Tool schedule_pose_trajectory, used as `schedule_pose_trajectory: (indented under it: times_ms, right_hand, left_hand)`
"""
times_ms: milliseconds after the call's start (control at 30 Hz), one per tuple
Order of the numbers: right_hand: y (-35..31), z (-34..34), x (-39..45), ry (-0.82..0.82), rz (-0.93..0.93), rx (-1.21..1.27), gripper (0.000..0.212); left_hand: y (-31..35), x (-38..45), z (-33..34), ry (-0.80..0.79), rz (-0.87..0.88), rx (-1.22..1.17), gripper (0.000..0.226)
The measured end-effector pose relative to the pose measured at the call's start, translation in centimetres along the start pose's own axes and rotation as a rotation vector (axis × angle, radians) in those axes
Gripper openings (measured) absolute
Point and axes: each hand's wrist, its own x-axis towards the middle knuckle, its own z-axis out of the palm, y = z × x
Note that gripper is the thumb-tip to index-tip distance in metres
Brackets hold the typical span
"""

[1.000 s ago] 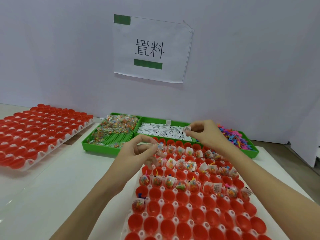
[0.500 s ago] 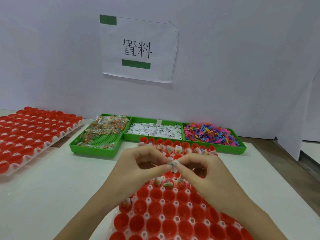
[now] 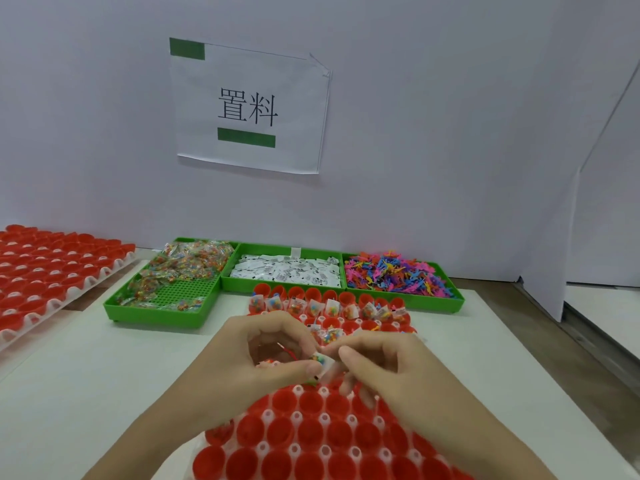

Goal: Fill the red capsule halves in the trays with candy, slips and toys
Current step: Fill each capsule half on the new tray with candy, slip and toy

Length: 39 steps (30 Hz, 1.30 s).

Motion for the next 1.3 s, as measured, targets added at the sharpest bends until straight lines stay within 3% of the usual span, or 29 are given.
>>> schedule_pose_trajectory:
  times_ms: [100,233,433,633,800,967,1167,1300]
  right_hand:
    - [0.5,-2.1,2.8,0.136,0.0,-0.088,0.023]
    - [2.9,-6.0,9.0,0.303,0.059,-0.416,0.016]
    - [8.0,-9.4,15.9,0.239,0.081,-0.875,0.019]
    - [10.6,-10.1,18.3,0.285,0.013,-1.243,0.044]
    - [10.8,-9.7,18.7,0.278,-0.042,-1.436,0.029]
    - [10.7,-10.1,18.6,0.276,-0.088,-1.372,0.01]
    - [10.6,-11.3,17.5,0.235,-0.017,-1.078,0.007]
    - [10.2,-11.9,16.8,0.364,0.003,-0.82,0.007]
  left_hand:
    - [0.1,0.1,-0.3,0.053,-0.046,-0.065,0.014]
    - [-0.2,0.1,-0.4,0.102,-0.065,-0.054,0.015]
    - [-0.9,0.3,-0.7,0.147,-0.075,-0.029,0.018]
    - [-1.3,0.5,-1.1,0.189,-0.067,-0.01,0.018]
    - [-1.3,0.5,-0.9,0.178,-0.054,-0.005,0.018]
    - [-1.3,0.5,-0.9,0.173,-0.053,-0.002,0.02]
    - [-1.4,0.6,-0.8,0.169,-0.062,0.006,0.019]
    - [-1.4,0.5,-0.9,0.183,-0.066,0.001,0.018]
